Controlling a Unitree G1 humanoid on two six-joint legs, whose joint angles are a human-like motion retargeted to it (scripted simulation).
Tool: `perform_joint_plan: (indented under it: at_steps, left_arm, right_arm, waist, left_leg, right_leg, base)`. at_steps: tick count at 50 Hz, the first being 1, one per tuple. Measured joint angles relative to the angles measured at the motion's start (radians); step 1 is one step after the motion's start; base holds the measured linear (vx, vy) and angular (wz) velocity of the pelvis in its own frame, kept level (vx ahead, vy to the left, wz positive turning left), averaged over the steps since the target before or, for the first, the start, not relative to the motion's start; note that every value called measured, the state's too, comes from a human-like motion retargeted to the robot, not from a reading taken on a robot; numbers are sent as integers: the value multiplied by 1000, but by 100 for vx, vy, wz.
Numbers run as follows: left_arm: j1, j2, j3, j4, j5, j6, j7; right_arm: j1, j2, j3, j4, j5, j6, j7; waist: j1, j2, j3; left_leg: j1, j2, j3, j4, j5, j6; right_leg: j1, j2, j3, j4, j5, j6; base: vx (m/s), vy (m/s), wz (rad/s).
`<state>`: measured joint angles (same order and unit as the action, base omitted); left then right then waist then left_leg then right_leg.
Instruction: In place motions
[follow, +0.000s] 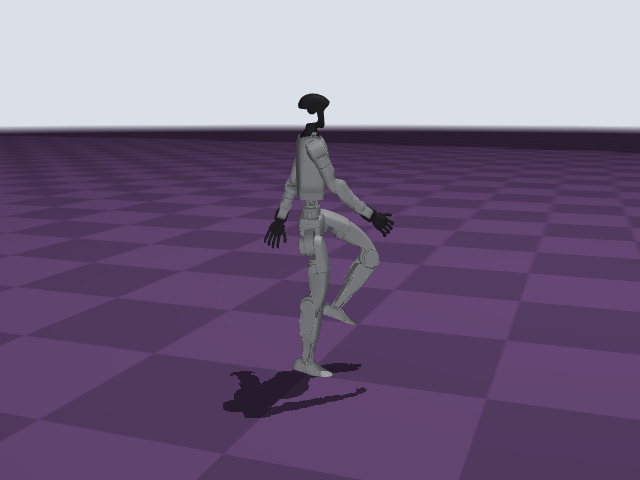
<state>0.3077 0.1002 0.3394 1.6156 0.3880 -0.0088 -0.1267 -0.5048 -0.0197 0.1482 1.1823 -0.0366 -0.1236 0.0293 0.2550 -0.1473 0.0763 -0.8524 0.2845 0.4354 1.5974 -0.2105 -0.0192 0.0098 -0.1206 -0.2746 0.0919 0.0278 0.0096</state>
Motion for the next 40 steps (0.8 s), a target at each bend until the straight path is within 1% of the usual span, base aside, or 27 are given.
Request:
perform_joint_plan:
  at_steps: [3, 5, 8, 10, 11, 12, 13, 15, 16, 17, 18, 19, 20, 22, 23, 25, 27, 30, 32, 35, 40]
  left_arm:
    - [-29, -8, -3, -42, -16, -11, -10]
    - [-48, -14, -6, -70, -31, -20, -14]
    - [-86, -17, -18, -101, -50, -30, -16]
    - [-122, -10, -37, -107, -56, -35, -7]
    - [-142, -4, -52, -106, -55, -37, 4]
    - [-162, 2, -69, -101, -53, -38, 14]
    - [-186, 9, -88, -91, -50, -37, 23]
    - [-243, 19, -123, -65, -53, -29, 30]
    - [-288, 24, -145, -55, -63, -22, 21]
    - [-335, 28, -164, -48, -72, -15, 12]
    - [-387, 31, -181, -51, -79, -10, 1]
    - [-438, 31, -193, -65, -89, -11, -9]
    - [-488, 30, -203, -85, -101, -14, -18]
    - [-558, 27, -212, -132, -131, -23, -37]
    - [-586, 27, -205, -156, -143, -31, -37]
    - [-610, 17, -161, -227, -158, -59, 1]
    - [-625, -9, -165, -306, -198, -99, 34]
    - [-664, -32, -196, -426, -258, -140, 42]
    - [-691, -38, -201, -477, -268, -151, 26]
    - [-694, -44, -229, -523, -265, -151, -7]
    - [-658, -38, -256, -513, -257, -151, 0]
  right_arm:
    - [38, 5, 2, 31, -13, -4, 1]
    - [75, 6, 12, 59, -25, -5, -5]
    - [142, 9, 17, 114, -45, -2, -3]
    - [196, 5, 11, 155, -54, 0, -2]
    - [226, -1, 6, 176, -56, 3, -3]
    - [257, -8, -1, 197, -59, 6, -3]
    - [289, -17, -10, 220, -64, 8, -2]
    - [354, -35, -27, 260, -82, 16, 3]
    - [379, -44, -41, 272, -88, 23, 9]
    - [401, -54, -57, 283, -89, 28, 14]
    - [415, -65, -80, 292, -83, 31, 18]
    - [421, -82, -99, 301, -71, 31, 23]
    - [423, -102, -116, 311, -57, 30, 28]
    - [462, -132, -139, 327, -61, 33, 38]
    - [487, -143, -149, 337, -75, 37, 45]
    - [534, -165, -143, 377, -95, 45, 53]
    - [592, -199, -156, 430, -97, 53, 53]
    - [661, -224, -205, 492, -104, 73, 35]
    - [700, -232, -232, 518, -94, 91, 18]
    - [773, -237, -279, 518, -54, 129, 10]
    - [781, -219, -326, 518, -12, 116, 14]
  waist:
    - [-45, 11, -39]
    - [-86, 12, -67]
    - [-141, 20, -102]
    - [-150, 37, -122]
    - [-153, 42, -139]
    - [-165, 49, -156]
    - [-193, 59, -174]
    - [-279, 87, -210]
    - [-293, 98, -194]
    - [-302, 105, -168]
    - [-301, 107, -122]
    - [-309, 106, -74]
    - [-321, 105, -25]
    - [-357, 121, 13]
    - [-393, 128, 24]
    - [-502, 139, 33]
    - [-560, 160, 20]
    - [-627, 177, 43]
    - [-651, 176, 54]
    - [-631, 169, 35]
    - [-577, 138, 8]
  left_leg:
    - [169, -78, -6, -219, 24, -13]
    - [300, -169, -22, -424, 42, -32]
    - [513, -315, -88, -792, 70, -44]
    - [666, -368, -108, -1064, 83, -62]
    - [734, -372, -61, -1167, -31, -51]
    - [792, -373, -20, -1260, -122, -33]
    - [830, -369, 6, -1335, -164, -4]
    - [829, -374, -77, -1405, -170, 26]
    - [818, -360, -89, -1403, -164, 28]
    - [817, -347, -93, -1402, -163, 31]
    - [837, -337, -84, -1405, -170, 38]
    - [858, -342, -82, -1411, -177, 49]
    - [880, -352, -83, -1417, -182, 62]
    - [891, -351, -85, -1432, -176, 76]
    - [893, -354, -89, -1439, -170, 89]
    - [887, -345, -115, -1447, -151, 105]
    - [874, -315, -81, -1455, -129, 113]
    - [880, -271, -30, -1472, -104, 118]
    - [880, -255, -21, -1469, -97, 118]
    - [872, -252, -21, -1456, -98, 112]
    - [889, -268, 3, -1469, -100, 92]
  right_leg:
    - [30, -4, -50, -17, -6, 26]
    - [48, -8, -80, -27, -10, 42]
    - [72, -7, -117, -30, -19, 62]
    - [79, 9, -124, -16, -31, 72]
    - [73, 13, -131, 1, -42, 76]
    - [65, 20, -143, 23, -51, 80]
    - [57, 29, -167, 50, -55, 83]
    - [19, 32, -228, 143, 7, 94]
    - [-17, 13, -246, 235, 110, 102]
    - [-57, -9, -257, 335, 215, 107]
    - [-102, -38, -256, 447, 327, 106]
    - [-157, -80, -256, 571, 408, 80]
    - [-216, -128, -257, 699, 475, 41]
    - [-377, -145, -187, 919, 385, -6]
    - [-447, -182, -188, 1016, 341, -23]
    - [-611, -187, -144, 1165, 290, -21]
    - [-763, -163, -118, 1263, 242, -16]
    - [-898, -153, -143, 1335, 191, -35]
    - [-924, -148, -165, 1337, 164, -56]
    - [-902, -132, -172, 1305, 144, -63]
    - [-698, -103, -167, 1169, 159, -22]
  base:
    - [17, 8, 69]
    - [18, 9, 70]
    - [19, 12, 43]
    - [20, 9, -2]
    - [22, 16, 3]
    - [24, 21, 45]
    - [22, 17, 94]
    - [15, 12, 121]
    - [-1, 16, 60]
    - [-17, 21, 1]
    - [-26, 25, -6]
    - [-34, 29, -8]
    - [-30, 33, -6]
    - [-18, 34, 10]
    - [-7, 26, 62]
    - [-1, 13, 112]
    - [5, 5, 110]
    - [-7, 2, 96]
    - [-3, -3, 45]
    - [9, -9, -5]
    - [2, -9, -42]
